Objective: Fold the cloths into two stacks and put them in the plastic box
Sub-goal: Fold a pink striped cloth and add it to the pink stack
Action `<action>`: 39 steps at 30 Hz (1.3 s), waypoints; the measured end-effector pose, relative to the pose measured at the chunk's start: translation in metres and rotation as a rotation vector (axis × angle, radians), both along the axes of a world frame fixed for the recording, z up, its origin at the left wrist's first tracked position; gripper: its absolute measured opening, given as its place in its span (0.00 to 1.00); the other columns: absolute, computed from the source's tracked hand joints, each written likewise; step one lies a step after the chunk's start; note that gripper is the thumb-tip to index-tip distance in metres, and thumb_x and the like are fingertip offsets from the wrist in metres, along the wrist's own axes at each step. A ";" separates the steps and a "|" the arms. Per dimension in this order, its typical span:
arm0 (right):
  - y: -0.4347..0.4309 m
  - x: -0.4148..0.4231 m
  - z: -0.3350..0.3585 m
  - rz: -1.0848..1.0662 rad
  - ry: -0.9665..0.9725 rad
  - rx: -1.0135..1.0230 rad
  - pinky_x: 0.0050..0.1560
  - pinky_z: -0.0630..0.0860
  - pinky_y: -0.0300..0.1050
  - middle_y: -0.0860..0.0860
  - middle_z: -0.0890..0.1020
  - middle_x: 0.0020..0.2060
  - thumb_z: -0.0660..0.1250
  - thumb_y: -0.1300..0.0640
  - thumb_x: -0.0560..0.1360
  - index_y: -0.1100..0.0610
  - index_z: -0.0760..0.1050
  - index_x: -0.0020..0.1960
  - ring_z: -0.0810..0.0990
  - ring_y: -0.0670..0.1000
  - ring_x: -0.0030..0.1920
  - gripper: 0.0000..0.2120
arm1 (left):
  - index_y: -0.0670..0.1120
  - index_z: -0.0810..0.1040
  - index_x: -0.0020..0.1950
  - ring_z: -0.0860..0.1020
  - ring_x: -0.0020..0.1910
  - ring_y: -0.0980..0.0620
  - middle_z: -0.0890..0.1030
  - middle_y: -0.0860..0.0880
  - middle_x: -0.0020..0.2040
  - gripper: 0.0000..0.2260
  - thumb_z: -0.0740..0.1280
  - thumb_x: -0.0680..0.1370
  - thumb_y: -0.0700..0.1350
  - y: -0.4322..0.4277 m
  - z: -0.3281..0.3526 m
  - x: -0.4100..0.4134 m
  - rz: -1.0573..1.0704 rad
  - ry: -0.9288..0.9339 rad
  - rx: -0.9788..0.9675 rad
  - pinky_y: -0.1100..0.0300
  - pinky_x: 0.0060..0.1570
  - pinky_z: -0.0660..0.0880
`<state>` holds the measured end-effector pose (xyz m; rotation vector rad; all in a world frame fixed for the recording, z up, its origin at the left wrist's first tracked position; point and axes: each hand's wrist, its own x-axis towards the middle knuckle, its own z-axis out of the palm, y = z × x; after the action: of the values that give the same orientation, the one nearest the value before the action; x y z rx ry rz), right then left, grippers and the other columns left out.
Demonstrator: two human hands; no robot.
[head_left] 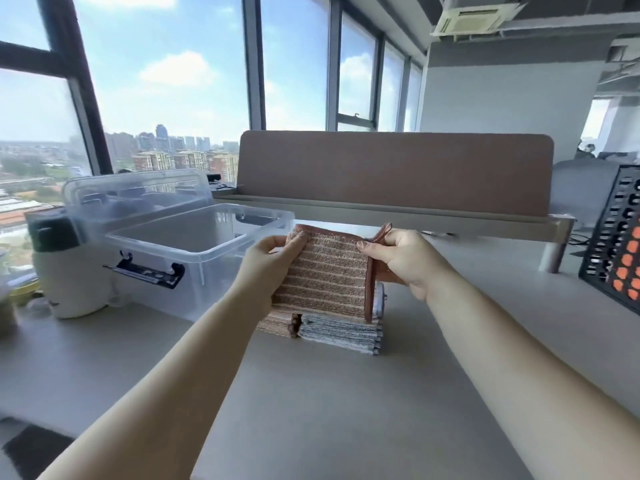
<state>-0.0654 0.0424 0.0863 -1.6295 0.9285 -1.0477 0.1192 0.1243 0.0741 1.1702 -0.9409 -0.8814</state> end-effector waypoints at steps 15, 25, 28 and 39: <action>-0.056 0.106 -0.028 -0.085 0.042 0.195 0.43 0.79 0.47 0.59 0.81 0.43 0.75 0.61 0.69 0.62 0.73 0.39 0.80 0.55 0.41 0.10 | 0.39 0.76 0.43 0.77 0.31 0.54 0.77 0.46 0.34 0.11 0.69 0.75 0.47 0.012 -0.044 0.072 0.110 0.464 0.143 0.64 0.31 0.80; -0.069 0.117 -0.043 -0.056 0.199 0.145 0.54 0.78 0.63 0.68 0.81 0.49 0.74 0.60 0.68 0.61 0.75 0.42 0.82 0.65 0.49 0.08 | 0.41 0.75 0.48 0.80 0.25 0.56 0.81 0.45 0.37 0.10 0.61 0.81 0.47 0.011 -0.054 0.059 0.279 0.376 0.113 0.64 0.27 0.79; -0.066 0.116 -0.042 -0.068 0.282 0.054 0.50 0.79 0.64 0.66 0.82 0.47 0.73 0.58 0.68 0.66 0.76 0.44 0.83 0.64 0.47 0.12 | 0.40 0.74 0.51 0.81 0.25 0.55 0.82 0.44 0.37 0.11 0.57 0.82 0.47 0.011 -0.053 0.054 0.285 0.343 0.129 0.63 0.27 0.80; -0.029 0.096 -0.025 -0.162 0.694 -0.584 0.55 0.71 0.49 0.55 0.69 0.64 0.65 0.50 0.75 0.55 0.70 0.63 0.73 0.58 0.61 0.19 | 0.45 0.73 0.42 0.78 0.30 0.50 0.80 0.46 0.34 0.11 0.61 0.79 0.51 0.024 -0.044 0.050 0.561 -0.630 0.002 0.57 0.32 0.75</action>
<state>0.0302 0.0129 0.0611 -2.5317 1.2910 -0.9138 0.1696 0.1486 0.0306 1.6465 -1.0196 -0.0499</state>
